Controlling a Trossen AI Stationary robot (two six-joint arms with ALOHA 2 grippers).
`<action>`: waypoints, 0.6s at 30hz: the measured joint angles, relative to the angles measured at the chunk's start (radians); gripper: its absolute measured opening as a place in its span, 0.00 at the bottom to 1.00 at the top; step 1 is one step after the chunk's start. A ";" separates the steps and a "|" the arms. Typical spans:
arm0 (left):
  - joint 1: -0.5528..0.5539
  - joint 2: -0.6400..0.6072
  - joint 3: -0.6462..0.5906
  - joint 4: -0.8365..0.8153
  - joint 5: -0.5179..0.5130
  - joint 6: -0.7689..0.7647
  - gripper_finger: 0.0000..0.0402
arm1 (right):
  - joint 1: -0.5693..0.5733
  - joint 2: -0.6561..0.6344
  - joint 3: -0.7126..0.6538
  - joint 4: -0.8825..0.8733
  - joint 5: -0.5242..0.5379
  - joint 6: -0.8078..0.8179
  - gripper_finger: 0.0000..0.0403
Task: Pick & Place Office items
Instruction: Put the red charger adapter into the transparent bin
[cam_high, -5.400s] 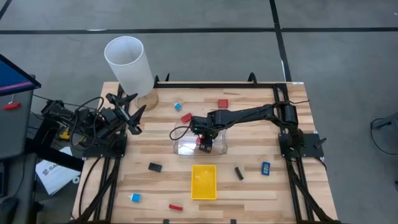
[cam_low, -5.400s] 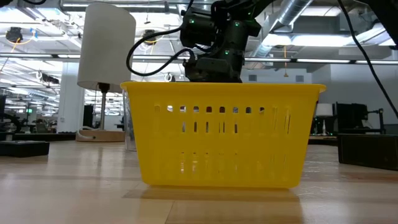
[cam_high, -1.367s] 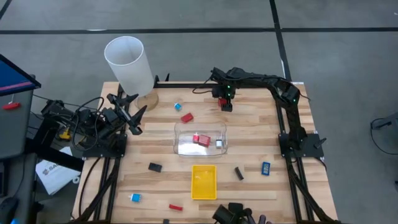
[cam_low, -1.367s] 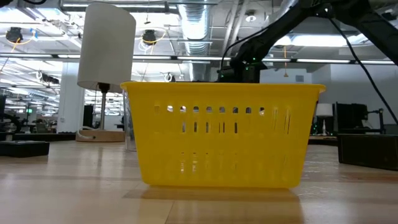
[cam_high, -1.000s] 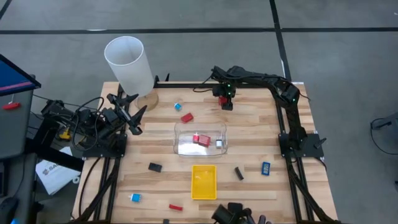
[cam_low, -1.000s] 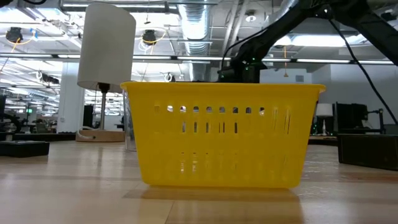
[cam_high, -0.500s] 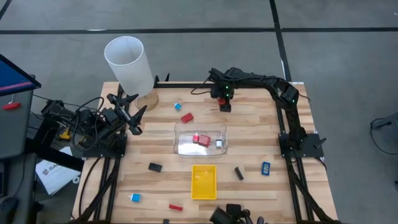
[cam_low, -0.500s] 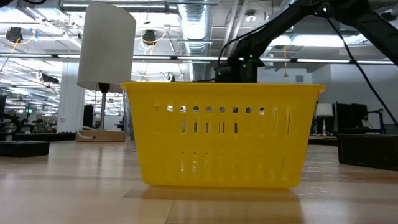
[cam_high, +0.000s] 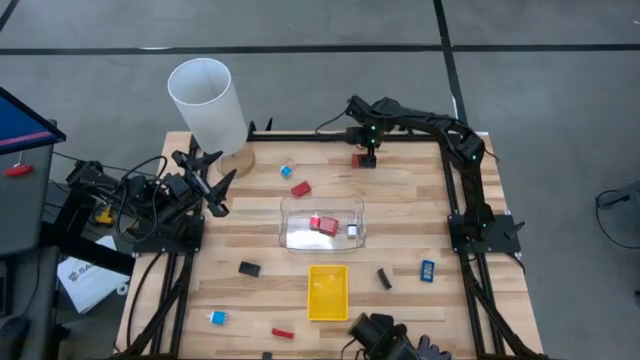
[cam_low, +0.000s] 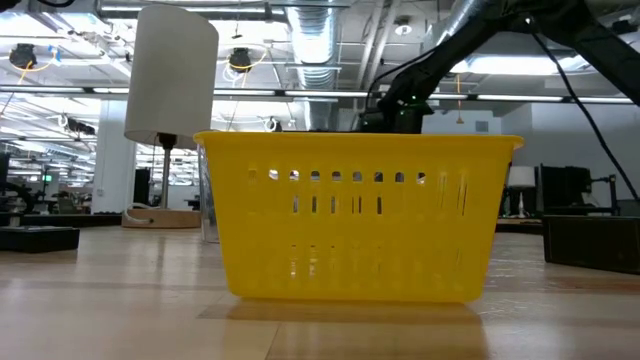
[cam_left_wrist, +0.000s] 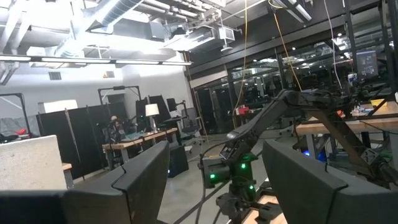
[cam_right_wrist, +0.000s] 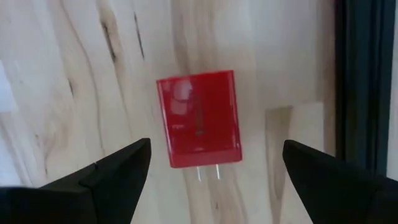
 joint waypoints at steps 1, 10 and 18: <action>0.000 0.000 0.000 0.000 0.000 0.000 0.63 | -0.005 0.000 0.000 0.000 -0.015 0.002 0.88; 0.000 0.000 0.000 0.000 0.000 0.000 0.63 | 0.013 -0.001 -0.037 0.042 -0.066 -0.011 0.88; 0.000 0.000 0.000 0.001 0.000 0.000 0.63 | 0.004 0.001 -0.058 0.083 -0.069 -0.016 0.88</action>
